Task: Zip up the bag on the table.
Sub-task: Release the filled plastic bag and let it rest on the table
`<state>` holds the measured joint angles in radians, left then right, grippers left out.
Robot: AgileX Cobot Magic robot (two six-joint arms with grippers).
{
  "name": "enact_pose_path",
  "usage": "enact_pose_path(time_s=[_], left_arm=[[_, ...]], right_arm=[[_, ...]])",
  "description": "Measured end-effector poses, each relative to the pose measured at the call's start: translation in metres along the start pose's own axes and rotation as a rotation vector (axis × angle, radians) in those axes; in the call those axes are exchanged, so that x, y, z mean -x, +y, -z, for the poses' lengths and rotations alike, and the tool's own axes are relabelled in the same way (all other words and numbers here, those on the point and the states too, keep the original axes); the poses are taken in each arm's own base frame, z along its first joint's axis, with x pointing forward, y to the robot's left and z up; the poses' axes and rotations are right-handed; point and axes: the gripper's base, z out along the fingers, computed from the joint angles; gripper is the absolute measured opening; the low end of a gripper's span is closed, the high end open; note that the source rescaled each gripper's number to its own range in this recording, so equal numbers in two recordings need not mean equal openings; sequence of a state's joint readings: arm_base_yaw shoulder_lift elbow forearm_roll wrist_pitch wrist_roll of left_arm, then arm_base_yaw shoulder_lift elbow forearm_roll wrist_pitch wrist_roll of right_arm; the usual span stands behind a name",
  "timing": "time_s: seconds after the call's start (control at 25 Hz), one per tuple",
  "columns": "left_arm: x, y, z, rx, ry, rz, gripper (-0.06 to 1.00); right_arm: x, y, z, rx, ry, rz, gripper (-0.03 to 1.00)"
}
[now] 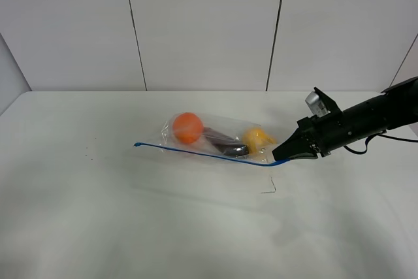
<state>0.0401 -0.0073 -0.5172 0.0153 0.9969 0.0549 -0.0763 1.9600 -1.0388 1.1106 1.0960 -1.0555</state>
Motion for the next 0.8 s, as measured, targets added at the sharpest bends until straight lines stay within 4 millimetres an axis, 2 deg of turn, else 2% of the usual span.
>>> enact_pose_path(time_s=[0.2,0.8], left_arm=[[-0.0100,-0.0008,-0.0047,-0.006,0.081,0.000,1.00],[-0.0105,-0.0008,-0.0049,-0.006,0.084,0.007,1.00]], right_arm=[[0.0000,0.0000,0.0000,0.000,0.000,0.000,0.00],[0.0000,0.0000,0.0000,0.000,0.000,0.000,0.00]])
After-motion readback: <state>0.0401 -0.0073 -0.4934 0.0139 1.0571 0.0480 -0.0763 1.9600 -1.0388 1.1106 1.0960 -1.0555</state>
